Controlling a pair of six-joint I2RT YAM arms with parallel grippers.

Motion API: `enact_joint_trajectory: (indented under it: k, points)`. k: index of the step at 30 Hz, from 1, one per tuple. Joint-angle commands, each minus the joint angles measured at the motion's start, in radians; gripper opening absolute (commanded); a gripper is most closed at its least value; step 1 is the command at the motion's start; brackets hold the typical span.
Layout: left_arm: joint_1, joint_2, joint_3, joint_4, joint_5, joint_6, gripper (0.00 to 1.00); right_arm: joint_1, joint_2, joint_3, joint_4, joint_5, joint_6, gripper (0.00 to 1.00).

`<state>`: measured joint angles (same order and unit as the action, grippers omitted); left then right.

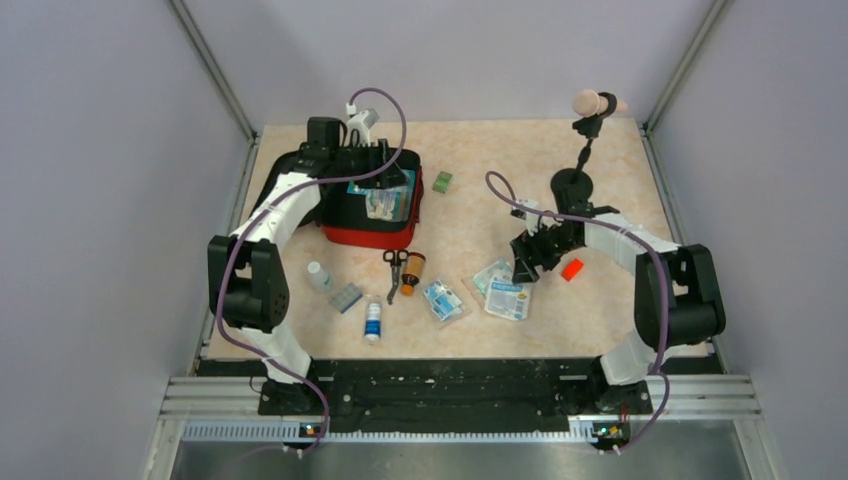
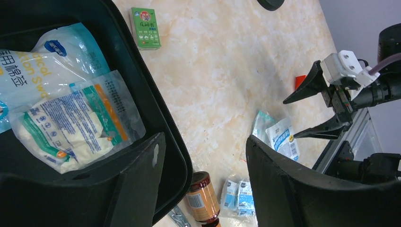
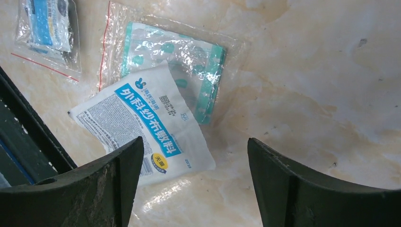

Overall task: Organize the medicine kit
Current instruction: Pick up the medical item at the center of the board.

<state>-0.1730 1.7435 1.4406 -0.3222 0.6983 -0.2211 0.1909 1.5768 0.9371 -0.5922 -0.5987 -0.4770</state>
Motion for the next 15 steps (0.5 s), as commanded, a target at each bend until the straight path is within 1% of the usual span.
enact_joint_trajectory:
  k: [1,4,6,10,12,15]
  points:
    - [0.002,-0.033,-0.017,0.010,0.001,0.029,0.68,-0.016,0.043,0.030,0.011,-0.049,-0.033,0.79]
    - [0.002,-0.036,-0.017,0.012,0.002,0.032,0.68,-0.021,0.086,0.045,-0.009,-0.053,-0.058,0.78]
    - [0.003,-0.036,-0.016,0.011,0.003,0.032,0.68,-0.024,0.118,0.059,-0.043,-0.087,-0.083,0.73]
    - [0.003,-0.034,-0.012,0.007,0.003,0.039,0.68,-0.032,0.194,0.115,-0.158,-0.135,-0.158,0.66]
    - [0.003,-0.034,-0.012,0.005,0.002,0.044,0.68,-0.040,0.235,0.154,-0.242,-0.154,-0.214,0.63]
    - [0.004,-0.034,-0.015,0.005,0.003,0.044,0.68,-0.041,0.279,0.196,-0.337,-0.160,-0.284,0.57]
